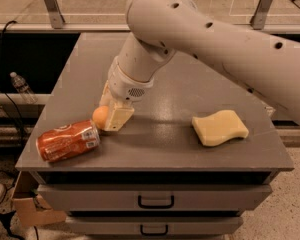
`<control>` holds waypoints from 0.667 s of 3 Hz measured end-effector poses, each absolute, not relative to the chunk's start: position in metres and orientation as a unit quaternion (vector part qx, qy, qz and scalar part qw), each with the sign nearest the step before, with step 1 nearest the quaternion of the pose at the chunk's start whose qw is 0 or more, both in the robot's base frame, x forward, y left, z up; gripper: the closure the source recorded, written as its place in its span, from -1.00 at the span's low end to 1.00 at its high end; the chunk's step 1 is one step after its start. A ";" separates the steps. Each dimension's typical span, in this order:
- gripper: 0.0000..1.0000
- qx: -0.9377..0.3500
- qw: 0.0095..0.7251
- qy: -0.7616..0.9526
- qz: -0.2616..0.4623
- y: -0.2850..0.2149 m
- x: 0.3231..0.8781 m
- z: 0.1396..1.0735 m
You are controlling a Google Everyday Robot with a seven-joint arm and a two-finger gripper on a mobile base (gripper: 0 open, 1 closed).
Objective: Move orange near coke can
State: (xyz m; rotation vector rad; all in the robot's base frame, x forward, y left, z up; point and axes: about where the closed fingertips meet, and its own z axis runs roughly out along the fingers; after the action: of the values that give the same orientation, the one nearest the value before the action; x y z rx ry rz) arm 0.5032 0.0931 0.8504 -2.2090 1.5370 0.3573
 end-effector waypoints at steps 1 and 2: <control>0.17 -0.796 0.211 0.552 0.128 0.094 0.502 0.850; -0.28 -0.797 0.211 0.551 0.128 0.095 0.501 0.851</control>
Offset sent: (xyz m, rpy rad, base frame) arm -0.0008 0.0009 0.0001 -0.0009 -0.0005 0.0023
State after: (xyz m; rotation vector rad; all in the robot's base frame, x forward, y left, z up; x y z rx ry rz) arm 0.5013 0.0951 0.8506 -2.2147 1.5320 0.3562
